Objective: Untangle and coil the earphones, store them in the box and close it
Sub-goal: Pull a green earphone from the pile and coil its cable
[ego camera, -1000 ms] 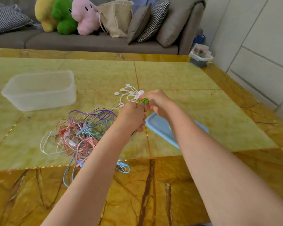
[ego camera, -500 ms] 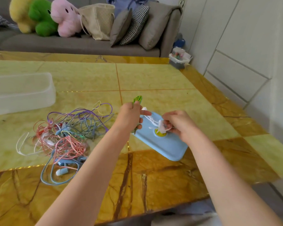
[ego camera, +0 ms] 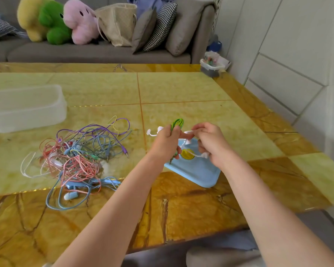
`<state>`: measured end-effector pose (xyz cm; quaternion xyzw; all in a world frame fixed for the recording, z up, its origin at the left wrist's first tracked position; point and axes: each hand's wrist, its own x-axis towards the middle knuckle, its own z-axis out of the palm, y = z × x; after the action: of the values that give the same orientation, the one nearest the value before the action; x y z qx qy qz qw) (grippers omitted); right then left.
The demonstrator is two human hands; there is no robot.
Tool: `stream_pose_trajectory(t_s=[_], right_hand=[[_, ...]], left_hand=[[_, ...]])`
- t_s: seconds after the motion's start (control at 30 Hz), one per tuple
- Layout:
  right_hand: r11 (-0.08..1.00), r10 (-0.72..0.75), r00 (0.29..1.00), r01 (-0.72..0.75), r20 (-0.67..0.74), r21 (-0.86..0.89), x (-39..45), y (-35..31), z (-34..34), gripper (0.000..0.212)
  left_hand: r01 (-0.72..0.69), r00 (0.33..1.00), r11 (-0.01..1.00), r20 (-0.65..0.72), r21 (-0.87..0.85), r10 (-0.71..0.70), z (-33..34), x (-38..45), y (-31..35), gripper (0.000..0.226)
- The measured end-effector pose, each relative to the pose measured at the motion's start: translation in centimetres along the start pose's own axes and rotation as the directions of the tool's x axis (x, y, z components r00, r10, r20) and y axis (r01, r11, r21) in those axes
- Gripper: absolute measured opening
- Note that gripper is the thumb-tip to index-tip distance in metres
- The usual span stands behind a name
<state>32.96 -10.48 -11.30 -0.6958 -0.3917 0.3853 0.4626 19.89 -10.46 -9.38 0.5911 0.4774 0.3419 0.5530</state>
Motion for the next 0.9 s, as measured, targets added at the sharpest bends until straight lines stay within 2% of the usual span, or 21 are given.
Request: stream_pose_trajectory(t_s=[0.1, 0.2, 0.27, 0.33, 0.47, 0.53, 0.6, 0.7, 0.77, 0.83, 0.9], right_hand=[[0.999, 0.037, 0.998, -0.035, 0.059, -0.032, -0.2, -0.2, -0.1, 0.014], [0.933, -0.045, 0.999, 0.037, -0.013, -0.358, 0.1, 0.1, -0.4, 0.018], [0.857, -0.142, 0.989, 0.100, -0.046, -0.505, 0.0, -0.1, -0.8, 0.026], [0.831, -0.200, 0.978, 0.135, -0.063, -0.539, -0.1, -0.3, -1.4, 0.024], [0.818, -0.266, 0.956, 0.153, -0.128, -0.555, -0.5, -0.8, -2.6, 0.020], [0.856, -0.291, 0.934, 0.159, -0.206, -0.491, -0.8, -1.4, -3.1, 0.019], [0.939, -0.247, 0.946, 0.180, -0.208, -0.294, -1.5, -2.3, -3.3, 0.014], [0.979, -0.143, 0.990, 0.140, 0.009, 0.149, -3.2, -3.9, -2.4, 0.009], [0.946, -0.135, 0.983, 0.090, 0.125, 0.310, -3.9, -4.5, -1.5, 0.003], [0.944, -0.144, 0.975, 0.084, 0.168, 0.319, -4.3, -4.8, -0.6, 0.004], [0.967, -0.168, 0.974, 0.132, 0.154, 0.218, -4.7, -4.9, 0.1, 0.005]], left_hand=[[0.011, 1.000, 0.998, 0.027, 0.062, -0.012, 0.4, 0.2, -0.5, 0.022], [0.002, 1.000, 0.986, 0.018, 0.167, -0.005, 1.2, 0.5, -1.1, 0.025], [0.003, 1.000, 0.992, 0.014, 0.126, -0.005, 1.2, 0.7, -1.2, 0.023], [0.039, 0.999, 0.997, 0.002, 0.066, -0.040, 0.9, 0.8, -1.0, 0.027], [0.073, 0.997, 0.992, 0.015, 0.102, -0.074, 0.6, 0.7, -0.6, 0.038], [0.076, 0.997, 0.992, 0.021, 0.099, -0.078, 0.6, 0.5, -0.5, 0.037], [0.056, 0.998, 0.997, 0.025, 0.062, -0.057, 0.5, 0.4, -0.3, 0.030], [0.032, 0.999, 0.997, 0.012, -0.068, -0.031, 0.2, 0.3, 0.4, 0.028], [0.031, 0.999, 0.990, 0.043, -0.138, -0.025, -0.1, 0.0, 1.0, 0.029], [0.010, 0.995, 0.991, 0.100, -0.136, 0.004, -0.4, -0.6, 1.4, 0.028], [-0.024, 0.989, 0.996, 0.143, -0.088, 0.037, -0.7, -1.0, 1.6, 0.027]])
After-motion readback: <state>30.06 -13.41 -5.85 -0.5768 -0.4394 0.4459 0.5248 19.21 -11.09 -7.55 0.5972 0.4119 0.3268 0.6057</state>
